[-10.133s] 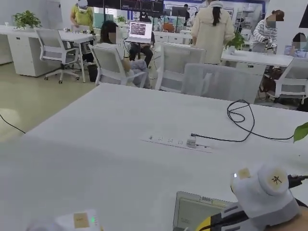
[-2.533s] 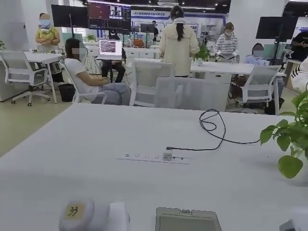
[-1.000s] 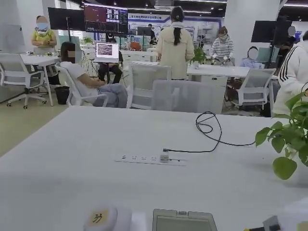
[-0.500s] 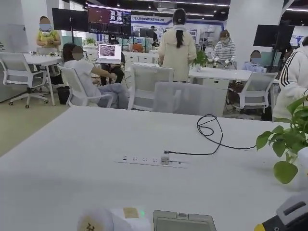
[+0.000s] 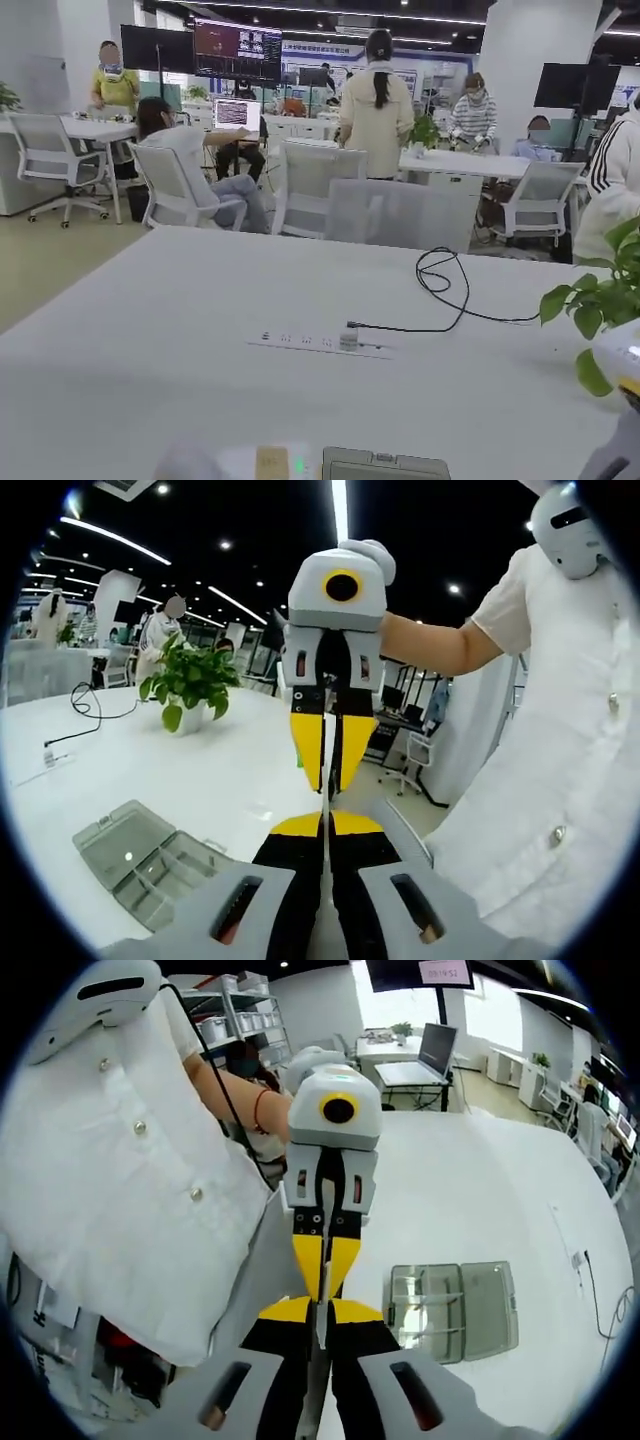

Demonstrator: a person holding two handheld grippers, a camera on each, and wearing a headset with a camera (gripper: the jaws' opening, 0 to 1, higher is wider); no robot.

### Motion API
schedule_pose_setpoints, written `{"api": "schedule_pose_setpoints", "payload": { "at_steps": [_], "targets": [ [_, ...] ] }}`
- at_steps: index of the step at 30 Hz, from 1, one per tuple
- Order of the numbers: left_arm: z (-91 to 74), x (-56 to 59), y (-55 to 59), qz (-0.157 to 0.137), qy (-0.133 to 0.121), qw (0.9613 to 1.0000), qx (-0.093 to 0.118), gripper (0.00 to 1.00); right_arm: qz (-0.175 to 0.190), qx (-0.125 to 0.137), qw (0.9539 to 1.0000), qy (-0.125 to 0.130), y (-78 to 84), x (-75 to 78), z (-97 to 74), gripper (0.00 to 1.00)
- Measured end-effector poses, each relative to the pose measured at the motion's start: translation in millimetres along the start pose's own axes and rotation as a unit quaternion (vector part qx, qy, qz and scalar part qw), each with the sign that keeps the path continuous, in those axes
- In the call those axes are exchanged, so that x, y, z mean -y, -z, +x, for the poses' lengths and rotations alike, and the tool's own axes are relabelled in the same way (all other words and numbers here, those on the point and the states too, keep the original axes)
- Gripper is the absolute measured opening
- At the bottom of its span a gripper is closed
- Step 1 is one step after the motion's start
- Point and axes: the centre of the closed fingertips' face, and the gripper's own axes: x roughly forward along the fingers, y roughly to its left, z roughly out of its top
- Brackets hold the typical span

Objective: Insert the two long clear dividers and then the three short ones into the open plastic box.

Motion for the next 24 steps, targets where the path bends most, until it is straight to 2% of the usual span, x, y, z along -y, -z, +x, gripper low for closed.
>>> {"api": "schedule_pose_setpoints", "payload": {
  "at_steps": [13,24],
  "targets": [
    [-1.2,1.1,1.1,0.035,-0.007,0.9993,-0.002,0.0,-0.007,-0.001,0.9999,-0.008,0.6,-0.6,2.6,0.03],
    [-2.8,-0.8,3.5,0.033,-0.017,0.9993,0.0,0.0,-0.011,-0.006,0.9999,-0.007,2.9,3.4,6.8,0.03]
  ]
}}
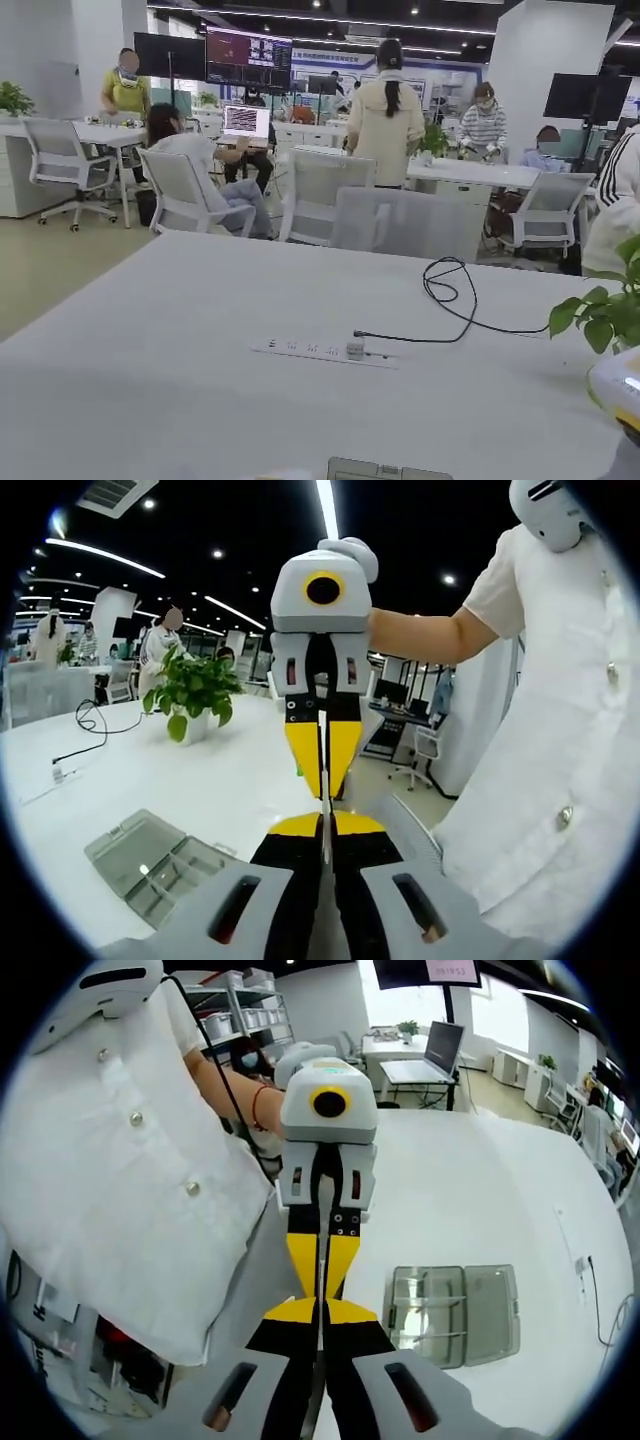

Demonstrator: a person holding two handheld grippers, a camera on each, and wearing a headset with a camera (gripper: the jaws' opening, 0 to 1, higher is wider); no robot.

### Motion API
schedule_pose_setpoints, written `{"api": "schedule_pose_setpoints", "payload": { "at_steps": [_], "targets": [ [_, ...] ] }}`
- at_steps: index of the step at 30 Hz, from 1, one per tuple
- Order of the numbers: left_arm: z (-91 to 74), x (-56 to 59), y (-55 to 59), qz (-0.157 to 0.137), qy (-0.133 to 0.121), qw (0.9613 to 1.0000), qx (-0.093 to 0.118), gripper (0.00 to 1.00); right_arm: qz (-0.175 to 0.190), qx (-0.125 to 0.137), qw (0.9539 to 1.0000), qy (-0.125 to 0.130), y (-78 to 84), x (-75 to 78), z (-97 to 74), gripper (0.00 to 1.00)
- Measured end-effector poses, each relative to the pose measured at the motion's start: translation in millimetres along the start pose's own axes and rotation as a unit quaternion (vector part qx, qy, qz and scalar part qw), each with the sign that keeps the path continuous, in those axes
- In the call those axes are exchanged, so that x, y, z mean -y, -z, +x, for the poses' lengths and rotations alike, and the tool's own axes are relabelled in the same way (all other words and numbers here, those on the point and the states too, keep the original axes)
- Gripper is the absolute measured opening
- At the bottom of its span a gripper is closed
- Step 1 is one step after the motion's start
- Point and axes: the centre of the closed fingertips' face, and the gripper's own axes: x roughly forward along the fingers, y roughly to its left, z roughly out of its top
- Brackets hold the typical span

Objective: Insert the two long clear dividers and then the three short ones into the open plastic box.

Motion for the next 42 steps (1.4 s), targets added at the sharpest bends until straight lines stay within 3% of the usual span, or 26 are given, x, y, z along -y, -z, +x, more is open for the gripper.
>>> {"api": "schedule_pose_setpoints", "payload": {
  "at_steps": [9,14,15,16,18,29,34,42],
  "targets": [
    [-4.7,-5.4,7.2,-0.003,-0.019,0.9998,-0.007,0.09,-0.002,0.005,0.9999,0.013,-3.0,8.2,-3.4,0.03],
    [-10.4,-11.6,14.3,-0.003,-0.034,0.9993,-0.012,0.21,-0.002,0.007,0.9997,0.022,-3.5,14.6,-5.4,0.03],
    [-11.3,-12.7,15.8,-0.008,-0.037,0.9992,-0.013,0.24,-0.002,0.007,0.9997,0.025,-3.4,16.3,-5.9,0.03],
    [-13.4,-15.4,20.3,-0.031,-0.047,0.9982,-0.02,0.28,-0.001,0.007,0.9996,0.028,-3.3,18.1,-6.3,0.03],
    [-16.5,-18.2,21.6,-0.023,-0.05,0.9984,-0.014,0.32,-0.001,0.006,0.9994,0.035,-2.2,23.8,-7.2,0.03],
    [-34.4,-32.3,45.2,-0.023,-0.094,0.9943,-0.045,0.56,-0.002,-0.001,0.9974,0.072,6.9,59.4,-0.4,0.03],
    [-43.7,-38.3,59.9,-0.021,-0.109,0.9917,-0.064,0.65,0.003,-0.003,0.9958,0.091,16.7,81.2,8.9,0.03],
    [-54.7,-48.5,75.8,-0.02,-0.135,0.9881,-0.072,0.81,0.018,0.003,0.9928,0.119,36.1,113.7,28.1,0.03]
  ]
}}
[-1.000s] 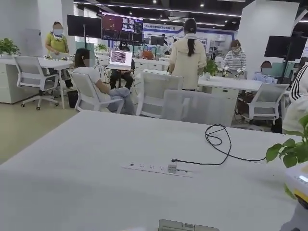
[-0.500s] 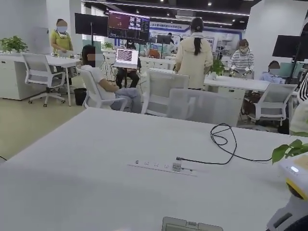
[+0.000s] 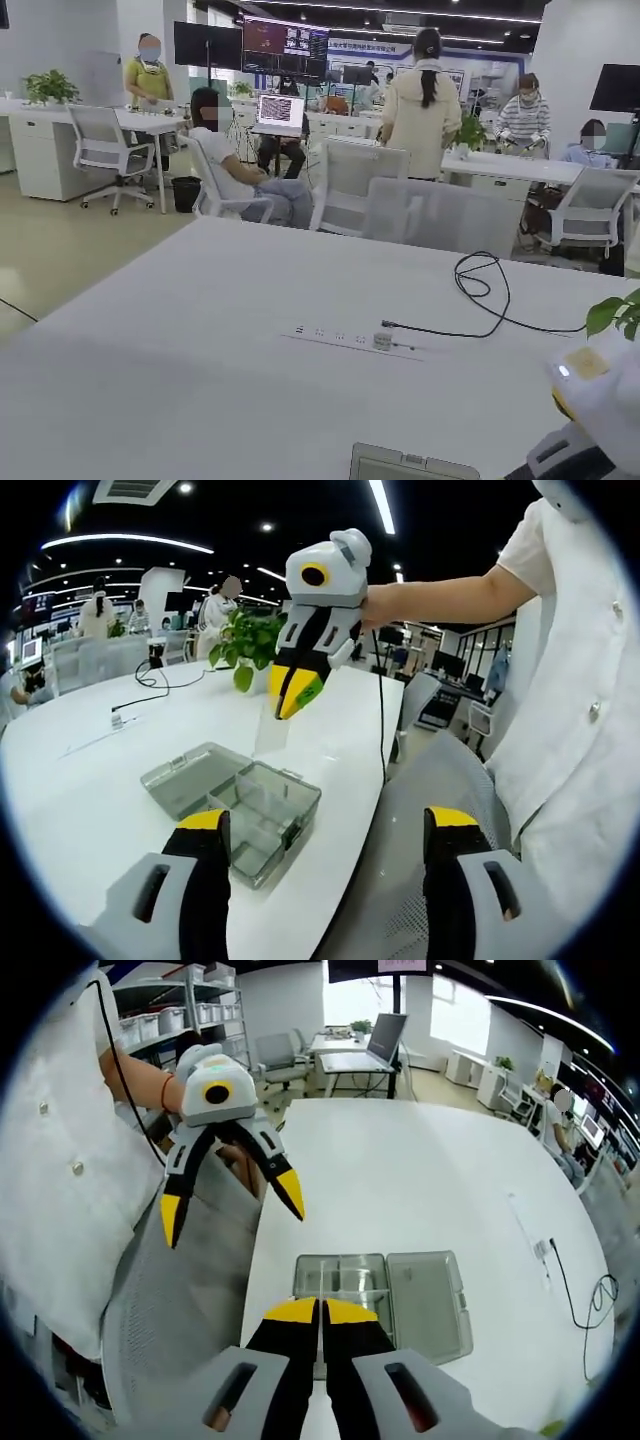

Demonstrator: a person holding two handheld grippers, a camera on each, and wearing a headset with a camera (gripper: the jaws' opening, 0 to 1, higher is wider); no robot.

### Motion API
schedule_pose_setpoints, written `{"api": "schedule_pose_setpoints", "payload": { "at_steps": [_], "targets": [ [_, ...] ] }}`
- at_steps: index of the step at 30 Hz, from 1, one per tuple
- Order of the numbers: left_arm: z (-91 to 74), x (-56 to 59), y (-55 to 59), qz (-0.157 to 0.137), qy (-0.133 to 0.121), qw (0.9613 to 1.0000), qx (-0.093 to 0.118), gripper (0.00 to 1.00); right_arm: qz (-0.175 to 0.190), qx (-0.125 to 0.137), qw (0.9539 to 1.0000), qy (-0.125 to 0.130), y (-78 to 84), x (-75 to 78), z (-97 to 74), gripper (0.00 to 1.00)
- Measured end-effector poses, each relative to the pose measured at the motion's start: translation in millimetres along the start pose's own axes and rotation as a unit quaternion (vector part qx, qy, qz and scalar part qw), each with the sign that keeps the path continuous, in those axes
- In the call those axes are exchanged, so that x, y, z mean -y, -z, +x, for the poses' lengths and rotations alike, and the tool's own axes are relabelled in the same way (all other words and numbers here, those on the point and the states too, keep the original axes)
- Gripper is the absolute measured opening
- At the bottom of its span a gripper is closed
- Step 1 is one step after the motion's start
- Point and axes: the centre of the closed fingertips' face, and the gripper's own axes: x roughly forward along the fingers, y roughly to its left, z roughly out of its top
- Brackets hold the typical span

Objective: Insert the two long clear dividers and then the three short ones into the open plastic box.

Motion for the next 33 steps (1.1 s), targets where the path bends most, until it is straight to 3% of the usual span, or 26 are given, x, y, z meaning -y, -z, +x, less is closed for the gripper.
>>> {"api": "schedule_pose_setpoints", "payload": {
  "at_steps": [12,33],
  "targets": [
    [-0.4,-4.8,18.7,-0.014,-0.002,0.9998,-0.014,1.0,0.021,0.002,0.9997,0.011,29.6,17.2,33.9,0.03],
    [-1.4,-8.1,24.8,-0.025,-0.001,0.9996,-0.016,1.0,0.04,-0.005,0.9991,0.012,46.5,23.9,50.7,0.03]
  ]
}}
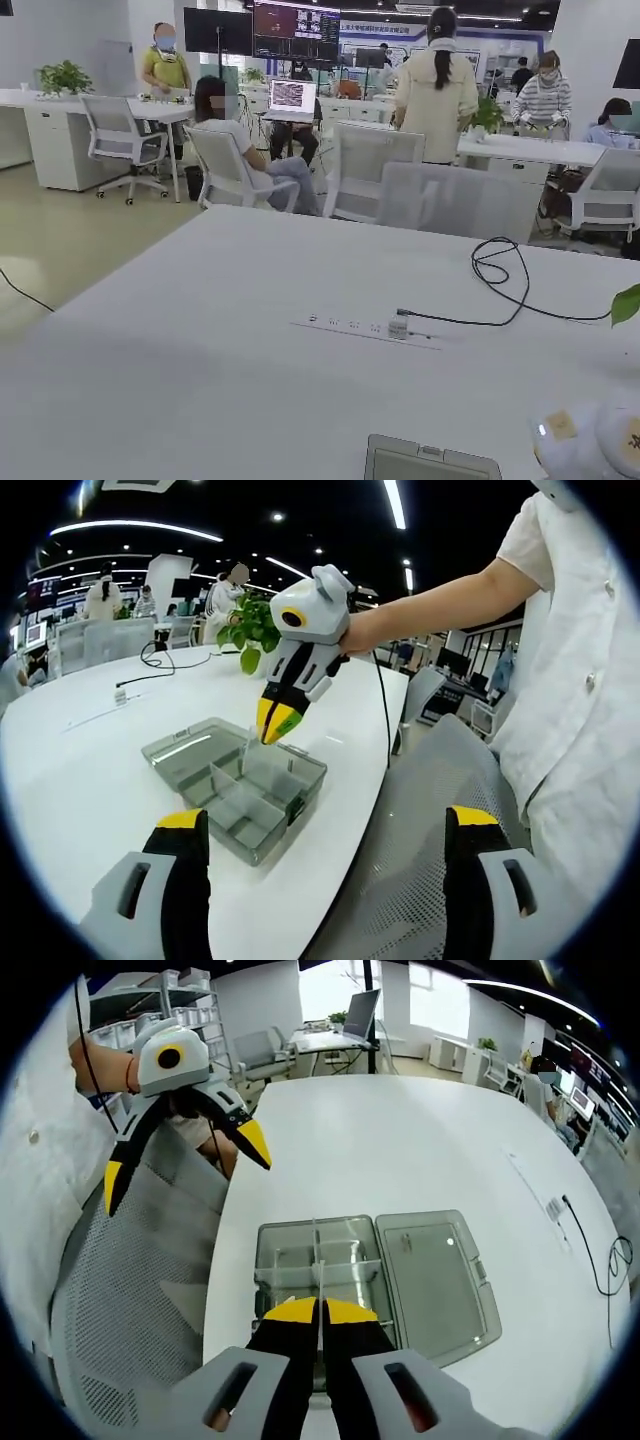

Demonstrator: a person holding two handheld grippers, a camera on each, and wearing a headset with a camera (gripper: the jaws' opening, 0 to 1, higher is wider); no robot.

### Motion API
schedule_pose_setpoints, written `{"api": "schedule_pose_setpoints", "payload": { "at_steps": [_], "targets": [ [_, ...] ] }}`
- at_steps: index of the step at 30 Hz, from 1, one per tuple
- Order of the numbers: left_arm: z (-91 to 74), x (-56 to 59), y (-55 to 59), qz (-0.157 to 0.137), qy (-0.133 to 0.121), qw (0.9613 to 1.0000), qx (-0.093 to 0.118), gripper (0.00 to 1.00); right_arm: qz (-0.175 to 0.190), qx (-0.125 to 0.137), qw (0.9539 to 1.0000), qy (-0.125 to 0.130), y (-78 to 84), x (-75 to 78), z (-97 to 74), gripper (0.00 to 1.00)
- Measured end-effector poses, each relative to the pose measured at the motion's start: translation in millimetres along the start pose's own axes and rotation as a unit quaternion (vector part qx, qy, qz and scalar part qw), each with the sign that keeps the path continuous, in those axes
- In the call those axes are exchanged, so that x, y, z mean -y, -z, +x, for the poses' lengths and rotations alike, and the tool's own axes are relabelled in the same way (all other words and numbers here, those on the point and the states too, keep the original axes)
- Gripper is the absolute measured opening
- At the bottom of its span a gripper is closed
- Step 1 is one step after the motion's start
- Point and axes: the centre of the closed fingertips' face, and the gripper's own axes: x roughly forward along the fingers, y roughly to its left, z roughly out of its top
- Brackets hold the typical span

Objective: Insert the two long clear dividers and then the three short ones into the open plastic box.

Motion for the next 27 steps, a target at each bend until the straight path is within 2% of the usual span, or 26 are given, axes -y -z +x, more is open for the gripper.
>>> {"api": "schedule_pose_setpoints", "payload": {
  "at_steps": [6,8,10,18,19,21,24,27],
  "targets": [
    [0.0,0.5,1.7,-0.003,0.001,1.0,0.0,1.0,-0.015,0.004,0.9999,0.004,-2.3,-2.4,5.3,0.02],
    [0.3,1.4,1.7,-0.004,0.002,1.0,-0.001,1.0,-0.037,0.0,0.9993,0.004,-2.7,-4.3,7.9,0.02],
    [0.5,2.0,1.6,-0.003,0.003,1.0,0.0,1.0,-0.043,-0.003,0.9991,0.004,-2.9,-5.7,9.8,0.02],
    [0.3,1.8,2.3,-0.005,0.003,1.0,0.001,1.0,-0.048,-0.007,0.9988,-0.001,-3.6,-4.5,11.7,0.02],
    [0.3,1.9,2.7,-0.005,0.003,1.0,0.0,1.0,-0.048,-0.01,0.9988,-0.002,-2.7,-4.8,12.0,0.02],
    [0.0,2.0,2.9,-0.006,0.003,1.0,0.0,1.0,-0.081,-0.014,0.9966,-0.004,-3.1,-8.1,15.1,0.02],
    [-0.5,1.7,2.2,-0.007,0.002,1.0,0.002,1.0,-0.063,-0.027,0.9977,0.0,-1.6,-5.9,19.4,0.02],
    [-0.5,1.8,3.3,-0.005,0.002,1.0,0.0,1.0,-0.068,-0.044,0.9967,-0.002,3.6,-5.4,28.8,0.02]
  ]
}}
